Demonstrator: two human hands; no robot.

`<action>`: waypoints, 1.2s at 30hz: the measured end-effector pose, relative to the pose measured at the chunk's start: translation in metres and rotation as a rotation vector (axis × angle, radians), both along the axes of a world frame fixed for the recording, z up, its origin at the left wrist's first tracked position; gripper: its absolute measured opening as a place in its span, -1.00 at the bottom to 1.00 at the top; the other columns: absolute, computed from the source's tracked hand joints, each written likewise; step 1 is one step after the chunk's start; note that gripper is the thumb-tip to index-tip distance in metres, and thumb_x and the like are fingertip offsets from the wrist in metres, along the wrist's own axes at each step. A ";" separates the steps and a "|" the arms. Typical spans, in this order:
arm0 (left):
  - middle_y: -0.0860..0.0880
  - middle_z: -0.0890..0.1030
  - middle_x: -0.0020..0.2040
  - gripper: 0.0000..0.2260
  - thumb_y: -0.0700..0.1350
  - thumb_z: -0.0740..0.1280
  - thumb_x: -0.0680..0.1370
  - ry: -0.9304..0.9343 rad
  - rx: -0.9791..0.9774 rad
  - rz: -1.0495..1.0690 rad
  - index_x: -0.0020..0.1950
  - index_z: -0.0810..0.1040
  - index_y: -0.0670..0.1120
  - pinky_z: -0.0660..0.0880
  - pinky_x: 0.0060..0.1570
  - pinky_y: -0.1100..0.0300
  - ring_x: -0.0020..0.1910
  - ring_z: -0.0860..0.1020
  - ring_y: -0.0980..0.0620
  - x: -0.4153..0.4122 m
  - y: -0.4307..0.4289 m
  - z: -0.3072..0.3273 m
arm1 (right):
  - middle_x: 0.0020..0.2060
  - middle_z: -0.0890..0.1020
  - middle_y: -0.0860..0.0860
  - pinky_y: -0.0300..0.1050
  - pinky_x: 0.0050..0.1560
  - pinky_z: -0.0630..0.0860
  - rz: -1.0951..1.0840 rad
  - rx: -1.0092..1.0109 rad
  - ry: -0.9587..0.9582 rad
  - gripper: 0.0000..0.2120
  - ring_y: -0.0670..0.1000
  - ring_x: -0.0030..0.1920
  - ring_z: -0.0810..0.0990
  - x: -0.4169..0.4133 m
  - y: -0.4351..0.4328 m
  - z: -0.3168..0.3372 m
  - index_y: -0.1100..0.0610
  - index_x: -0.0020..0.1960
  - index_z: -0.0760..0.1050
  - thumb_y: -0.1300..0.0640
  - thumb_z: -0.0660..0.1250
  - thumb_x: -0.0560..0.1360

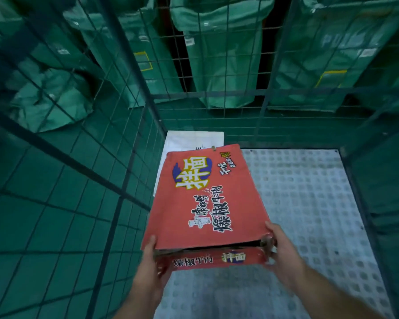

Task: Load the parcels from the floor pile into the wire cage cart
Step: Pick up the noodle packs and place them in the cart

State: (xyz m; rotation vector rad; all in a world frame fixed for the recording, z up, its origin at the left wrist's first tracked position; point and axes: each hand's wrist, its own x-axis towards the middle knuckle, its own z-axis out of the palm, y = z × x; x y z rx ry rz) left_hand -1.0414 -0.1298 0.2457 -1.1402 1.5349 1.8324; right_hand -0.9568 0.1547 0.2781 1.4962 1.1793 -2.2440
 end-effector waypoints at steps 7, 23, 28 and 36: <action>-0.07 0.64 0.23 -0.71 0.23 0.37 0.56 0.084 0.025 0.091 0.19 0.55 0.13 0.42 0.42 -0.07 0.27 0.56 -0.06 -0.097 0.019 -0.085 | -0.46 0.61 -0.20 -0.08 -0.07 0.38 -0.046 0.086 0.020 -0.75 -0.06 -0.16 0.52 -0.108 0.009 -0.105 -0.03 -0.12 0.54 -0.12 0.25 0.64; -0.04 0.47 0.37 -0.63 -0.23 0.26 0.62 -0.089 0.065 -0.221 0.44 0.45 -0.13 0.47 0.32 -0.07 0.31 0.50 -0.10 -0.184 0.020 -0.180 | -0.26 0.64 0.01 -0.18 -0.16 0.48 0.366 0.285 -0.070 -0.79 0.01 -0.18 0.60 -0.201 -0.040 -0.225 0.11 -0.10 0.58 0.33 0.29 0.36; -0.02 0.45 0.44 -0.58 -0.02 0.28 0.67 -0.187 -0.098 -0.423 0.52 0.37 -0.08 0.51 0.28 -0.13 0.23 0.54 -0.11 -0.151 0.005 -0.155 | -0.01 0.65 -0.03 -0.28 -0.24 0.45 0.464 0.338 -0.059 -0.72 -0.16 -0.19 0.58 -0.170 -0.038 -0.201 0.04 0.29 0.56 0.19 0.33 0.59; -0.09 0.64 0.23 -0.70 -0.04 0.27 0.68 -0.407 -0.102 -0.587 0.38 0.53 -0.11 0.55 0.17 -0.02 0.14 0.63 -0.11 0.013 0.007 -0.051 | -0.08 0.58 0.07 -0.13 -0.15 0.38 0.649 0.118 -0.309 -0.82 0.05 -0.13 0.53 -0.011 -0.088 -0.126 0.21 0.07 0.55 0.11 0.26 0.65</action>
